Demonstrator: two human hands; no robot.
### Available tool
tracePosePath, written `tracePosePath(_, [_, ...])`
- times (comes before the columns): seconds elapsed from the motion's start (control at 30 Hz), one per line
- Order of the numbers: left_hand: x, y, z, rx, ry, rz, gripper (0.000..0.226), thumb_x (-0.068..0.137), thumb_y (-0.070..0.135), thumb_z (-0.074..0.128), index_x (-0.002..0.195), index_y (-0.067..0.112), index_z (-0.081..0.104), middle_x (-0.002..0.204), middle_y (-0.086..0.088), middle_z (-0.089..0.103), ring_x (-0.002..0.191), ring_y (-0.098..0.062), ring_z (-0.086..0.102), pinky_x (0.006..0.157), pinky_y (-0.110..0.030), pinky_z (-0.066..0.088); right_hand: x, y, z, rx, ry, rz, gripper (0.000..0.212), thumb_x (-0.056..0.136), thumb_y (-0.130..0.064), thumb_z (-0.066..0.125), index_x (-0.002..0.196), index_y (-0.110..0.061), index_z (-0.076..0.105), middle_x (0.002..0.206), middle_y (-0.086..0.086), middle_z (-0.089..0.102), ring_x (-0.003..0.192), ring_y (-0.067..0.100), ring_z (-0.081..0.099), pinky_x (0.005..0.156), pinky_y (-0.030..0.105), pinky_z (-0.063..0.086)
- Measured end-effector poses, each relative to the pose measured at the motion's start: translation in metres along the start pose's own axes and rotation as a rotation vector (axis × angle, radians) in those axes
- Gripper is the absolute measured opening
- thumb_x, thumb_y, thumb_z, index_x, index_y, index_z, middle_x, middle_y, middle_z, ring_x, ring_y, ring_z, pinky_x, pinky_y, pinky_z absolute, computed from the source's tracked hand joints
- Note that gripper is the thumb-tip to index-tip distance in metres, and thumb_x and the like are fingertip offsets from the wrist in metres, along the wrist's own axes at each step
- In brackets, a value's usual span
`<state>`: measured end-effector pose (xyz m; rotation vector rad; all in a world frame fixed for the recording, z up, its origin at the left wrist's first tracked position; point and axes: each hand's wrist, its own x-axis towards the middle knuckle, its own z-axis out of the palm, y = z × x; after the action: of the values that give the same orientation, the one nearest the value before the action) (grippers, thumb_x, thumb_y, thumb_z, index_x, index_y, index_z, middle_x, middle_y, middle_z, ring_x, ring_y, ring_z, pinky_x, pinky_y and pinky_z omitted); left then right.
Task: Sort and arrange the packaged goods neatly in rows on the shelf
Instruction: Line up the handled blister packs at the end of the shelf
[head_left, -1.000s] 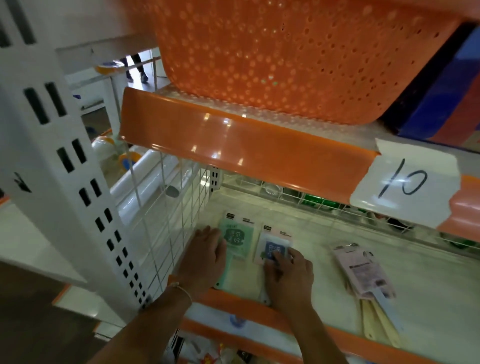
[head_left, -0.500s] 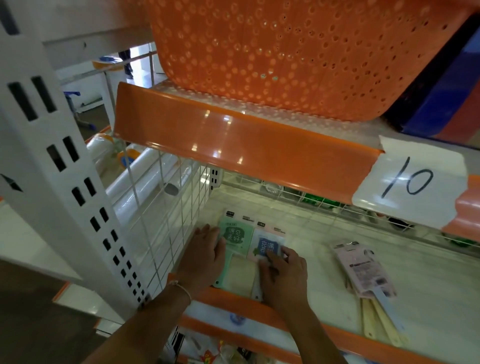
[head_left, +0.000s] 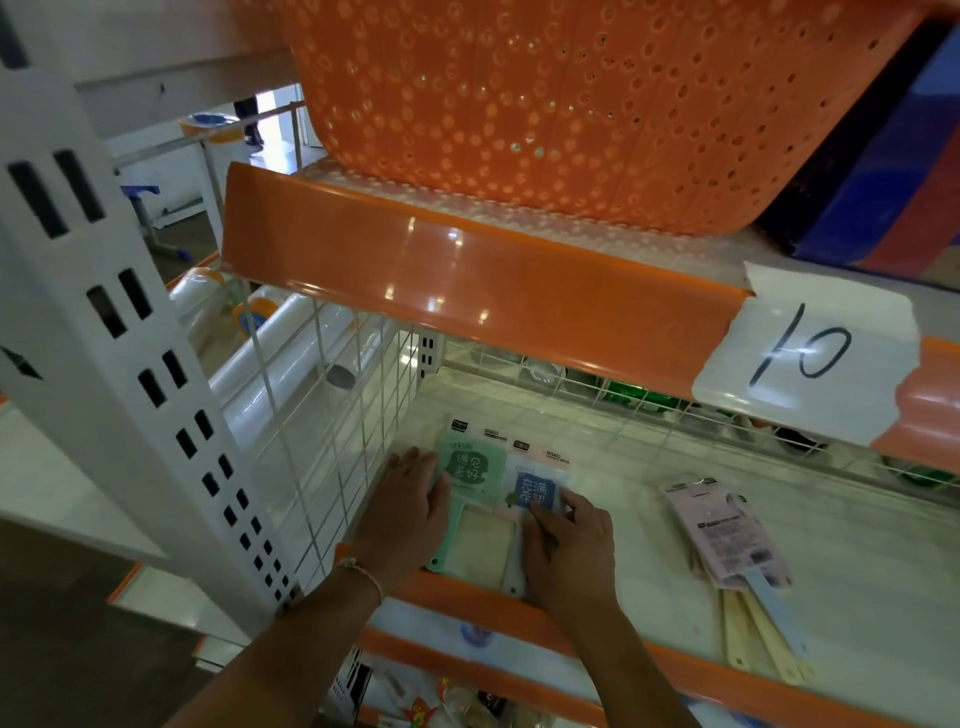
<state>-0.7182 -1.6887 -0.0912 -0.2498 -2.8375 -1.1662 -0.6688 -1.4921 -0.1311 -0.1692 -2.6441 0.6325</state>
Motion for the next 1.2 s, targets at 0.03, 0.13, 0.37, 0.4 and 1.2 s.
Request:
tracePosePath(0.03, [0.000, 0.001, -0.001, -0.001, -0.004, -0.008, 0.037, 0.101, 0.024, 0.041, 0.130, 0.004, 0.053, 0.135, -0.012, 0.056, 0.136, -0.024, 0.039, 0.118, -0.027, 0.015, 0.000, 0.000, 0.000, -0.003, -0.001, -0.001, 0.040, 0.086, -0.042, 0.046, 0.098, -0.020, 0.078, 0.112, 0.015, 0.067, 0.094, 0.035, 0.059, 0.081, 0.042, 0.053])
tracePosePath(0.13, [-0.001, 0.001, -0.001, -0.010, -0.008, -0.044, 0.042, 0.101, 0.027, 0.041, 0.137, 0.005, 0.046, 0.141, -0.012, 0.049, 0.139, -0.024, 0.034, 0.119, -0.036, 0.021, -0.001, 0.000, 0.000, 0.005, -0.003, 0.011, 0.040, 0.087, -0.042, 0.047, 0.098, -0.020, 0.078, 0.112, 0.014, 0.067, 0.093, 0.035, 0.059, 0.080, 0.041, 0.053])
tracePosePath(0.37, [-0.003, 0.002, 0.000, -0.016, 0.063, -0.046, 0.045, 0.101, 0.028, 0.038, 0.142, 0.008, 0.040, 0.149, -0.015, 0.038, 0.146, -0.026, 0.018, 0.119, -0.035, 0.012, 0.000, -0.002, -0.008, 0.092, 0.046, 0.091, 0.035, 0.083, -0.029, 0.058, 0.112, -0.013, 0.072, 0.120, 0.018, 0.062, 0.109, 0.038, 0.055, 0.091, 0.043, 0.046])
tracePosePath(0.4, [-0.004, 0.003, 0.001, -0.004, 0.099, -0.018, 0.046, 0.101, 0.029, 0.036, 0.140, 0.006, 0.042, 0.148, -0.016, 0.040, 0.145, -0.026, 0.020, 0.119, -0.035, 0.011, 0.000, -0.001, -0.012, 0.120, 0.058, 0.114, 0.037, 0.083, -0.030, 0.058, 0.114, -0.012, 0.071, 0.122, 0.017, 0.061, 0.113, 0.037, 0.053, 0.094, 0.040, 0.043])
tracePosePath(1.2, [-0.031, 0.163, 0.124, -0.089, -0.065, 0.395, 0.047, 0.099, 0.033, 0.034, 0.139, 0.012, 0.048, 0.147, -0.002, 0.044, 0.136, 0.001, 0.017, 0.118, -0.021, 0.011, 0.007, 0.120, -0.151, 0.051, -0.059, 0.441, 0.070, 0.063, -0.055, 0.078, 0.125, -0.026, 0.061, 0.110, -0.002, 0.063, 0.100, 0.020, 0.060, 0.088, 0.033, 0.049])
